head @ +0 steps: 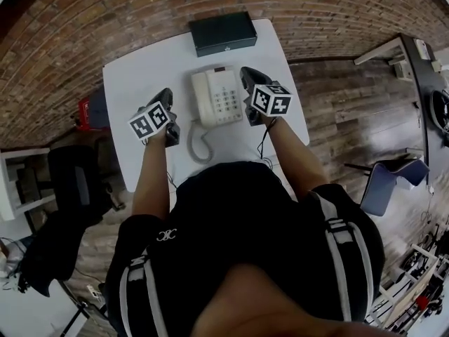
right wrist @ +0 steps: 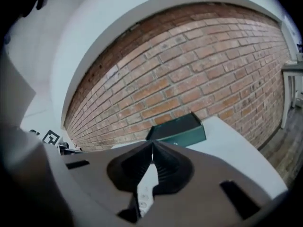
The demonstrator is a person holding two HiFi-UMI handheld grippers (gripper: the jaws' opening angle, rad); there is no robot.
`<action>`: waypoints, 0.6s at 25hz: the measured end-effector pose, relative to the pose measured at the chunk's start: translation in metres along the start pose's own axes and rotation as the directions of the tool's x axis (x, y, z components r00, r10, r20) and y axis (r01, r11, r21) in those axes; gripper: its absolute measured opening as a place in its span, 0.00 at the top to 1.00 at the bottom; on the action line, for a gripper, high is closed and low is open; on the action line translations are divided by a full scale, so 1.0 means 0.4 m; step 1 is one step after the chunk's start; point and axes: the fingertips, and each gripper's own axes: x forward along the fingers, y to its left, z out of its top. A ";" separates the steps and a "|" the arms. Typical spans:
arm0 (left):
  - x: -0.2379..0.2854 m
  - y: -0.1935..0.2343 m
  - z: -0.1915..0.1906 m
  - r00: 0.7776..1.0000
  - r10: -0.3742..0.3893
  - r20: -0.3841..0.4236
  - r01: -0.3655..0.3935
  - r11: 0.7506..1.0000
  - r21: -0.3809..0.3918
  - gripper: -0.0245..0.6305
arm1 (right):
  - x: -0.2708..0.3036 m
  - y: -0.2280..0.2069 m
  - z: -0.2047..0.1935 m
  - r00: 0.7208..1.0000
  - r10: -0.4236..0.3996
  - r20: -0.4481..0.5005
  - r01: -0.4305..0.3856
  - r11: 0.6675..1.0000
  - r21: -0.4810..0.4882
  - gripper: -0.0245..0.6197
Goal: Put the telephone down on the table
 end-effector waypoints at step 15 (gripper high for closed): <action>-0.260 -0.254 0.306 0.923 -0.001 0.385 -0.126 0.944 0.305 0.96 | -0.186 0.247 0.362 0.926 -0.002 0.378 0.103 0.964 -0.246 0.96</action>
